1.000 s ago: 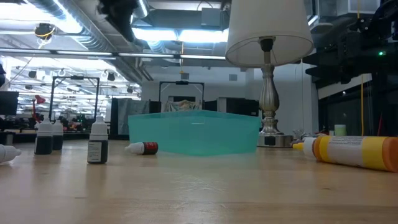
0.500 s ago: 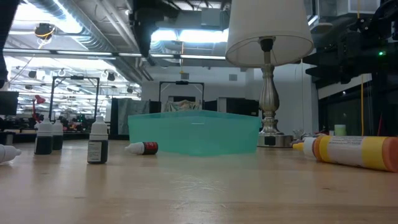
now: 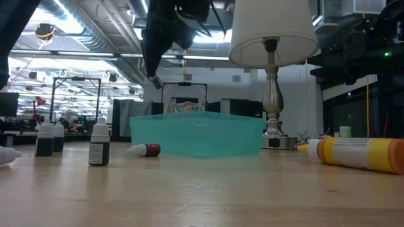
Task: Pick & Place food coloring
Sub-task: Put the small purple food coloring bottle into the green bin
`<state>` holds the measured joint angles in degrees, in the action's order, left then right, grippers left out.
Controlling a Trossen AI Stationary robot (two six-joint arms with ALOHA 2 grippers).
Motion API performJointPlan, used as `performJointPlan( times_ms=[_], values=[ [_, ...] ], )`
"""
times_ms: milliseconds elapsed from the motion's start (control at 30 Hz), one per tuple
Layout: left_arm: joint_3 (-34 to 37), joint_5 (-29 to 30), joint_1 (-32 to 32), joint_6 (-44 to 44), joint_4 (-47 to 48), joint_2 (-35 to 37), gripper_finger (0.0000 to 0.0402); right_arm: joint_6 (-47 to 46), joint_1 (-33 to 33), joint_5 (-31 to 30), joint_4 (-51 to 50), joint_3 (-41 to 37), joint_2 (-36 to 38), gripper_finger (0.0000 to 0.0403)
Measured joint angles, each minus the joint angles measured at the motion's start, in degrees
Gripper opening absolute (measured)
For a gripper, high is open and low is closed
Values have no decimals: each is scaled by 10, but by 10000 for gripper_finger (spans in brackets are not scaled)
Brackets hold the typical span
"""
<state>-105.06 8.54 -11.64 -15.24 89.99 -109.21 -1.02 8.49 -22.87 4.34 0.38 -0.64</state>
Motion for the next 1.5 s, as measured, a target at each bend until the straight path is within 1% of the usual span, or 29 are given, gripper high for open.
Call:
performJointPlan(
  times_ms=[267,667,1233,1500],
  values=[
    [0,-10,-2,6,0,-51,47,0,0,0,0,0,0,397],
    [4,-11,-12,61,1,-110,47,0,0,0,0,0,0,397],
    [6,13,-14,141,0,-186,47,0,0,0,0,0,0,397],
    [8,33,-16,161,0,-192,47,0,0,0,0,0,0,397]
  ],
)
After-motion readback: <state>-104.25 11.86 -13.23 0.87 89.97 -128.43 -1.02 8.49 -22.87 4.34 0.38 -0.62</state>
